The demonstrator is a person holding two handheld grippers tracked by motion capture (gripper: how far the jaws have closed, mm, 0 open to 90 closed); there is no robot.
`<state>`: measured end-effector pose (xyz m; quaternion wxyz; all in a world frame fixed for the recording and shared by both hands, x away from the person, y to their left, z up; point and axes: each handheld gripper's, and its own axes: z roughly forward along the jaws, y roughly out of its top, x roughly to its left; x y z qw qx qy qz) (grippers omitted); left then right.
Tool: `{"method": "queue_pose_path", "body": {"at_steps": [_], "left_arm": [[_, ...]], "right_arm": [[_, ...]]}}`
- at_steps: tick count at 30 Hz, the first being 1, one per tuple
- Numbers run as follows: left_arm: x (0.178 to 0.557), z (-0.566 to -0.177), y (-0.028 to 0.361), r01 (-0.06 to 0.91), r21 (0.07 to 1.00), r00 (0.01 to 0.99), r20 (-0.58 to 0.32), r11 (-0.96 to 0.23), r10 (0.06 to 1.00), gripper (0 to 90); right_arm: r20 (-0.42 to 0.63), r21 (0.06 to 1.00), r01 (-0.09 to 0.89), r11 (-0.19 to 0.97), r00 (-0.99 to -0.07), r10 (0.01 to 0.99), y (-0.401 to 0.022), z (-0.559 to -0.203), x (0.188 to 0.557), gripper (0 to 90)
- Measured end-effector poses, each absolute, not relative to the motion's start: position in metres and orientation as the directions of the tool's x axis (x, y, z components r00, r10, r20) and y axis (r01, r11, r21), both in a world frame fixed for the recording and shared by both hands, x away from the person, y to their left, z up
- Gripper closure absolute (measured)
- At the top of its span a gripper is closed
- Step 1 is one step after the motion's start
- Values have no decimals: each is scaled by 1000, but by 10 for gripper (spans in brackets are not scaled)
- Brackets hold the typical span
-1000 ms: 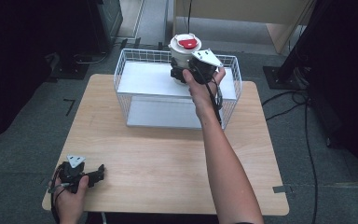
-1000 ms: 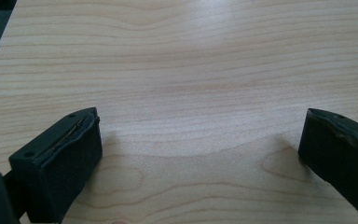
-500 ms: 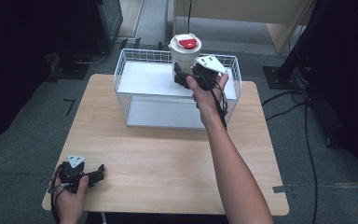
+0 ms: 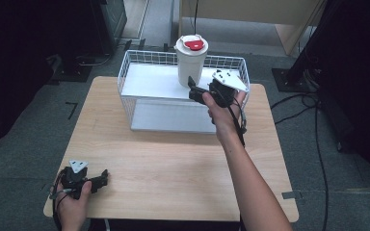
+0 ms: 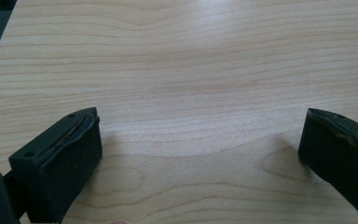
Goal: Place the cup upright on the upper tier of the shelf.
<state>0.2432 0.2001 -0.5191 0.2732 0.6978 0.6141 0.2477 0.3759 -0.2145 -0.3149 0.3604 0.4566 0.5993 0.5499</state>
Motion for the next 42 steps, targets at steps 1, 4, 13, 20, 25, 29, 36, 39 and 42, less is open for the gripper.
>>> {"method": "queue_pose_path", "body": {"at_steps": [1,4,13,20,25,29,36,39,42], "left_arm": [[243,-519,200,721,686,124,10,-97,992,0],[243,-519,200,722,686,123,10,-97,992,0],[243,-519,200,722,685,124,10,-97,992,0],[243,-519,200,723,684,124,10,-98,992,0],[243,-519,200,722,685,124,10,-97,992,0],[243,-519,200,723,684,124,10,-97,992,0],[243,-519,200,722,685,124,11,-97,992,0],[243,-519,200,722,685,124,11,-97,992,0],[243,-519,200,722,685,123,9,-96,992,0]], "right_arm": [[71,988,150,-23,-324,943,-217,-315,373,57],[88,988,146,-42,-325,942,-224,-317,363,57],[15,994,111,20,-303,953,-242,-329,336,57],[-4,992,116,39,-289,957,-256,-344,317,57],[-5,991,125,41,-275,961,-266,-356,307,57],[-11,990,136,48,-260,966,-275,-366,300,57],[4,988,148,32,-232,973,-292,-381,290,57],[9,988,153,26,-223,975,-298,-389,285,57],[14,985,170,23,-214,977,-304,-398,281,57]]}}
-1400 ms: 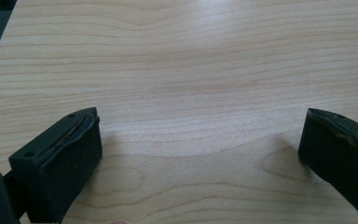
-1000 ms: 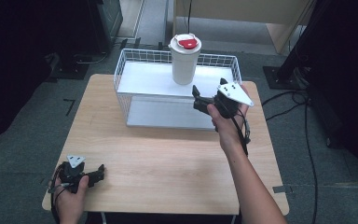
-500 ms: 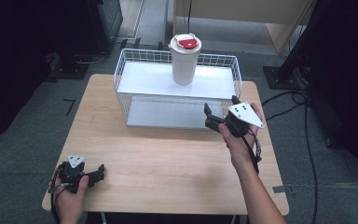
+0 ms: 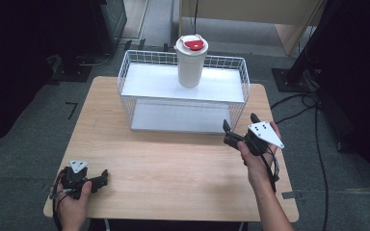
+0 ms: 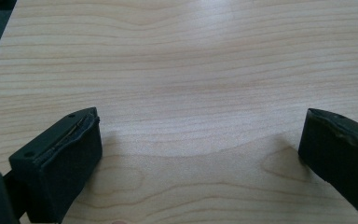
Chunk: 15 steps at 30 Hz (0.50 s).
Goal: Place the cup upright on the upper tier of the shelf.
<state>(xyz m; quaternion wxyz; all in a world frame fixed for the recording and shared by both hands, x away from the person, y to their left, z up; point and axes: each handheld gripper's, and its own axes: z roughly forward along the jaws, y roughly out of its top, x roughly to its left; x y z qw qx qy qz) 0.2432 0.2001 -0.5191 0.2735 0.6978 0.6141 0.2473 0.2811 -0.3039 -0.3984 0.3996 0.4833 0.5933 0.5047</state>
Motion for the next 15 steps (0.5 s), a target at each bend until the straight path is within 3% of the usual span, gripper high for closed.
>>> {"method": "queue_pose_path", "body": {"at_steps": [15], "left_arm": [[243,-519,200,723,684,125,11,-98,992,0]], "right_arm": [[36,977,215,4,-182,983,-334,-429,257,36]]}}
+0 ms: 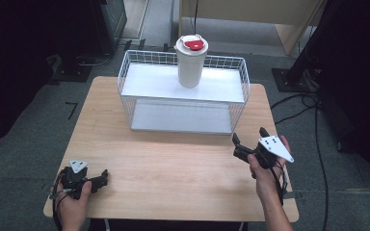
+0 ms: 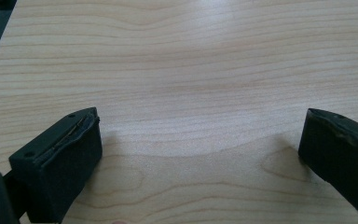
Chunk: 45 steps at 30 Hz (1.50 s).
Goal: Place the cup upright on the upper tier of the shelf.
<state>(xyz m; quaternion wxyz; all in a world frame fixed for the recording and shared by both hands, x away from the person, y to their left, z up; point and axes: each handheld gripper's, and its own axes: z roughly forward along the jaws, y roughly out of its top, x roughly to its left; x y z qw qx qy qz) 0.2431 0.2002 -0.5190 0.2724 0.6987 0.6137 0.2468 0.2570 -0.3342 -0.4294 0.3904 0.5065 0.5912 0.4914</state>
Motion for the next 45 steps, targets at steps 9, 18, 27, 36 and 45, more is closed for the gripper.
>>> {"method": "queue_pose_path", "body": {"at_steps": [9,18,27,36,45], "left_arm": [[243,-519,200,723,684,125,10,-98,992,0],[243,-519,200,723,684,124,9,-97,992,0],[243,-519,200,722,685,124,9,-97,992,0],[243,-519,200,723,684,124,10,-97,992,0],[243,-519,200,722,685,122,9,-95,993,0]], "right_arm": [[60,967,252,-22,-144,988,-352,-450,243,34],[62,956,292,-30,-102,993,-375,-465,224,32],[56,942,335,-32,-60,997,-401,-481,200,32],[77,923,379,-72,3,997,-424,-496,181,32],[70,851,518,-88,54,996,-425,-520,179,32]]}}
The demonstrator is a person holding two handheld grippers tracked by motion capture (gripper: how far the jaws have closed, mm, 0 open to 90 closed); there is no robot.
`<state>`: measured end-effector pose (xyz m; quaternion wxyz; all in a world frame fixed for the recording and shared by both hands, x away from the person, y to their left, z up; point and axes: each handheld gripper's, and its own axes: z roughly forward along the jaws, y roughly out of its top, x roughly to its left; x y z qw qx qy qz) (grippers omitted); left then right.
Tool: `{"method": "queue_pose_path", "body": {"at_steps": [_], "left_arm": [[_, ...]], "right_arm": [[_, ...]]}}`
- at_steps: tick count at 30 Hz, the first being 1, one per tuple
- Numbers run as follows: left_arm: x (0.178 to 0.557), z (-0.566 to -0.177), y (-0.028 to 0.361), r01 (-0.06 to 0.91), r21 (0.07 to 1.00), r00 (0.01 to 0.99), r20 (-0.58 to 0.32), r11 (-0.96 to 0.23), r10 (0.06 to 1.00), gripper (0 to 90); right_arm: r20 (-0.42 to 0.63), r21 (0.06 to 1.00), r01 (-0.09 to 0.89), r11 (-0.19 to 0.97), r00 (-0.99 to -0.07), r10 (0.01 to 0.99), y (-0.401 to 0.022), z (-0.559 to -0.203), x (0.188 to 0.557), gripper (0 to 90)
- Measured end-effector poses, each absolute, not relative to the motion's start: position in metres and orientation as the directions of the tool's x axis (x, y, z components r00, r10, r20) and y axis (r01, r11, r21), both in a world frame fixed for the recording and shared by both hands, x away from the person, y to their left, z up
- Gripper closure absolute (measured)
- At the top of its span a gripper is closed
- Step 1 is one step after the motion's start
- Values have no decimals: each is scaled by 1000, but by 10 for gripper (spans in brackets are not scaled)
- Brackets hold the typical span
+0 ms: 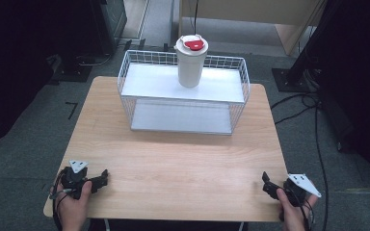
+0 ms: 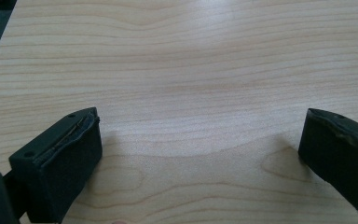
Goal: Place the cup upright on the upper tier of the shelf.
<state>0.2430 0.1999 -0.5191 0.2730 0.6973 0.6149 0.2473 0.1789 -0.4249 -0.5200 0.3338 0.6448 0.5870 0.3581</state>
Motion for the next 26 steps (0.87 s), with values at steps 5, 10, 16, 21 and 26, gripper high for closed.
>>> {"method": "queue_pose_path", "body": {"at_steps": [5,10,16,21,26], "left_arm": [[243,-519,199,722,686,121,9,-94,993,0],[243,-519,199,722,685,120,9,-94,993,0],[243,-519,199,722,685,120,9,-94,993,0],[243,-519,199,722,685,121,9,-94,993,0],[243,-519,199,722,686,120,9,-94,993,0]], "right_arm": [[14,816,577,-32,36,999,-419,-522,182,32],[-14,730,682,37,-39,999,-414,-526,191,30],[25,716,698,20,-54,998,-416,-526,194,28],[24,716,698,21,-55,998,-416,-526,194,28],[24,715,699,20,-53,998,-416,-526,194,28]]}}
